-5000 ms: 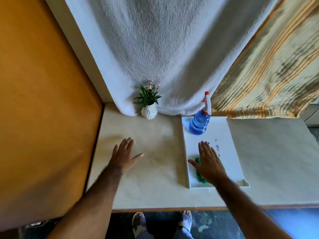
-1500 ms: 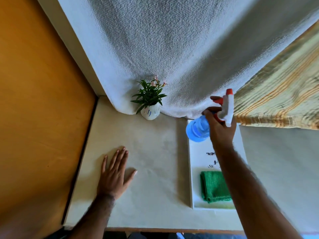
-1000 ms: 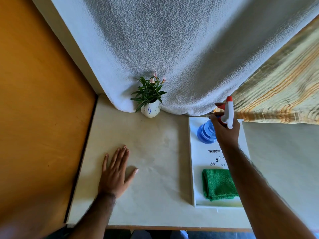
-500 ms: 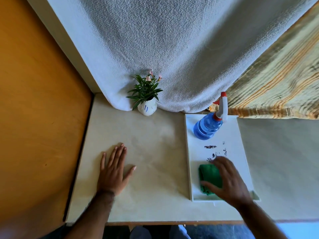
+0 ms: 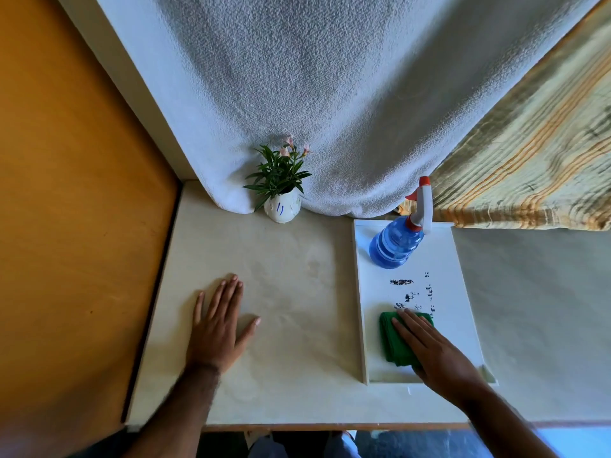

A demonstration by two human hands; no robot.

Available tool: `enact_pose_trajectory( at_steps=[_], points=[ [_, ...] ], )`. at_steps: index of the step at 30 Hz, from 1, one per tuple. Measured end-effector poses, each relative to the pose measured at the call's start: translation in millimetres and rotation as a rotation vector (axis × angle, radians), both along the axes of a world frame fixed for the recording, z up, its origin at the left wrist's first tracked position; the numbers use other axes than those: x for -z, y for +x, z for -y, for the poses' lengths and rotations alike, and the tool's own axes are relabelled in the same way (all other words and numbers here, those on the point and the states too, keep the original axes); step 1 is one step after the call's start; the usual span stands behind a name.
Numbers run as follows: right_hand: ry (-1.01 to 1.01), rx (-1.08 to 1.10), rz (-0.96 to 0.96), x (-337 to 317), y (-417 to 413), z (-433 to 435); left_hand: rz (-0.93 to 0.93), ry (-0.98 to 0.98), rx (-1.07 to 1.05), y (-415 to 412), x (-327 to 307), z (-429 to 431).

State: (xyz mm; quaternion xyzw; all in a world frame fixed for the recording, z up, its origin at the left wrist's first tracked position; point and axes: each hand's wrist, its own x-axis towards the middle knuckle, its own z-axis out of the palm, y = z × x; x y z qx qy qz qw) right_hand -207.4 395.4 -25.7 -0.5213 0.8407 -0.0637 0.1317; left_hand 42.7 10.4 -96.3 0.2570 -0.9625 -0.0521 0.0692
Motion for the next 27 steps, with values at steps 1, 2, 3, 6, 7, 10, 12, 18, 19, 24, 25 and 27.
enact_pose_trajectory(
  at_steps=[1,2,3,6,7,10,12,18,19,24,25,27],
  points=[
    [-0.001,0.004,-0.005,-1.7,0.9,0.5,-0.004,-0.005,0.0,0.1,0.7,-0.3],
    [-0.013,0.013,-0.011,-3.3,2.6,0.6,-0.01,-0.008,0.003,0.0,1.8,-0.7],
    [-0.037,0.023,-0.014,-6.4,3.6,2.6,-0.018,-0.009,0.005,0.2,2.8,-0.1],
    [-0.156,0.05,-0.012,-24.3,6.0,26.1,-0.024,-0.01,0.009,-0.5,6.0,1.5],
    [-0.216,0.028,-0.017,-30.2,7.1,44.4,-0.021,-0.007,0.004,-0.9,6.7,2.1],
    [-0.366,-0.112,-0.042,-46.9,14.9,119.7,-0.016,0.009,0.009,0.1,7.8,1.6],
    [-0.419,-0.231,-0.062,-52.1,18.1,175.1,-0.02,0.009,0.012,0.6,6.9,2.0],
    [-0.418,-0.406,-0.154,-49.7,1.8,288.5,0.014,0.007,0.001,-0.1,2.9,1.4],
    [-0.409,-0.42,-0.163,-49.3,-2.2,296.8,0.021,0.008,0.0,-1.0,1.8,0.5],
    [-0.388,-0.451,-0.203,-39.7,-19.3,317.6,0.057,0.006,0.0,-0.7,3.4,3.1],
    [-0.391,-0.458,-0.22,-37.4,-20.7,319.5,0.061,0.007,-0.002,0.0,4.4,3.8],
    [-0.392,-0.482,-0.258,-32.6,-23.7,321.6,0.066,0.007,0.001,1.3,6.2,4.0]
  ],
)
